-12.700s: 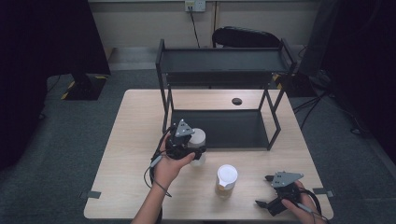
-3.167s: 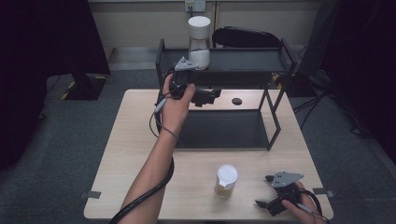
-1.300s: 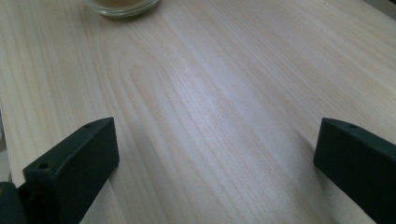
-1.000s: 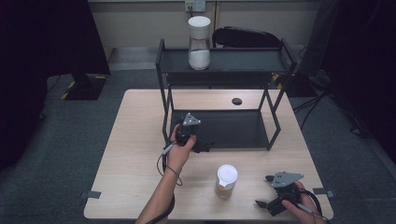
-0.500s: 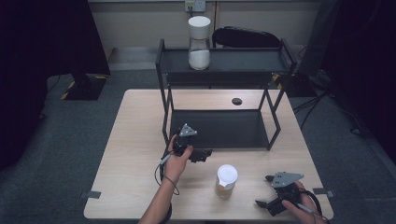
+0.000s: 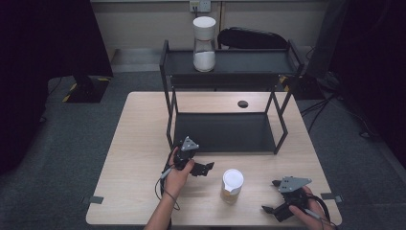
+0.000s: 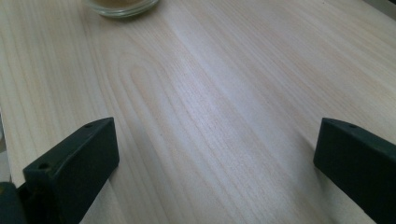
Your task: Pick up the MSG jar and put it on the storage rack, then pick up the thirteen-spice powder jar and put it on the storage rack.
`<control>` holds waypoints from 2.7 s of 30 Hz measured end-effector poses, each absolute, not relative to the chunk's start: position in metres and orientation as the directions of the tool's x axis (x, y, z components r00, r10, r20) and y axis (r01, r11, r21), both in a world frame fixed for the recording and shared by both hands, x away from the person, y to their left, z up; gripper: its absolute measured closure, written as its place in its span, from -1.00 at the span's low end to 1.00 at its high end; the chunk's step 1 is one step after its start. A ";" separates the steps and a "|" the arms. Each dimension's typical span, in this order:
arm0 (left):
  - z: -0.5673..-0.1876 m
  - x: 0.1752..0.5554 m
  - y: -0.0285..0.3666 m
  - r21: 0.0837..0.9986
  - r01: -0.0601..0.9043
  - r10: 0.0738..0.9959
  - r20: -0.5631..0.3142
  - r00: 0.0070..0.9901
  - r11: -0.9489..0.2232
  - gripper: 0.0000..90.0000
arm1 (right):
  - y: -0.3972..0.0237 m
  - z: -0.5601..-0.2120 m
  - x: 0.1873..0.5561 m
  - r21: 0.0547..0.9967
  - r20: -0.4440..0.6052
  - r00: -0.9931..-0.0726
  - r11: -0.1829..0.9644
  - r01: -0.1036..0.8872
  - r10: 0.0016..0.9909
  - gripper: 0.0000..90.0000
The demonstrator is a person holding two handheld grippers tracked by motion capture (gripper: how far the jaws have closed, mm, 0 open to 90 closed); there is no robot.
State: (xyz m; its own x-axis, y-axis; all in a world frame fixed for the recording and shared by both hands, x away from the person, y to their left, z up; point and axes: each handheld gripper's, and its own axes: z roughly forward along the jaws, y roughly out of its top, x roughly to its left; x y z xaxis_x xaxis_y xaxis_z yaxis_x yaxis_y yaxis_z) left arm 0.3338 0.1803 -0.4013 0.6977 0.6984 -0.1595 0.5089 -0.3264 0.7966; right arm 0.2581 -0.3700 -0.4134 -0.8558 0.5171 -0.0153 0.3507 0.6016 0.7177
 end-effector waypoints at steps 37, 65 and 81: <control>-0.418 0.285 0.217 0.730 0.530 0.757 -0.026 0.653 -0.432 -0.97 | -0.370 -0.413 0.258 0.718 -0.015 -0.856 0.601 0.351 0.517 -1.00; -0.418 0.284 0.217 0.724 0.516 0.745 -0.005 0.668 -0.458 -1.00 | -0.368 -0.413 0.252 0.716 -0.016 -0.838 0.591 0.372 0.546 -1.00; -0.418 0.284 0.217 0.724 0.516 0.745 -0.006 0.668 -0.458 -1.00 | -0.360 -0.407 0.255 0.711 -0.015 -0.854 0.606 0.356 0.520 -0.98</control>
State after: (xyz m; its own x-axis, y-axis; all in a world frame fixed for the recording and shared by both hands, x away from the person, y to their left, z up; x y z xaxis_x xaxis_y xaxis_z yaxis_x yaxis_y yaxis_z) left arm 0.2843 0.2169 -0.4182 0.6676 0.7445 -0.0056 0.5164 -0.4575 0.7239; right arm 0.2552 -0.3595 -0.4065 -0.8542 0.5197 -0.0152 0.3560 0.6060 0.7114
